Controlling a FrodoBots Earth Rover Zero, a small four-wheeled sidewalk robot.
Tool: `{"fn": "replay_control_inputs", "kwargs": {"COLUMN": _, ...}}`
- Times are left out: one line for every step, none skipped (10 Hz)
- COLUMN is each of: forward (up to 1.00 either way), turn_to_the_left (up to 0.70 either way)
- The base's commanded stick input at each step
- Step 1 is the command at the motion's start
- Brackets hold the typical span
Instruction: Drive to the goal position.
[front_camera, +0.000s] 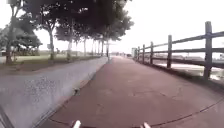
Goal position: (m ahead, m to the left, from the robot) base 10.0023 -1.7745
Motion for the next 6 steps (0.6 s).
{"fn": "replay_control_inputs", "kwargs": {"forward": 0.70, "turn_to_the_left": 0.07}}
{"fn": "replay_control_inputs", "kwargs": {"forward": 0.70, "turn_to_the_left": 0.07}}
{"fn": "replay_control_inputs", "kwargs": {"forward": 0.70, "turn_to_the_left": 0.07}}
{"fn": "replay_control_inputs", "kwargs": {"forward": 0.70, "turn_to_the_left": 0.07}}
{"fn": "replay_control_inputs", "kwargs": {"forward": 0.70, "turn_to_the_left": 0.07}}
{"fn": "replay_control_inputs", "kwargs": {"forward": 0.70, "turn_to_the_left": 0.07}}
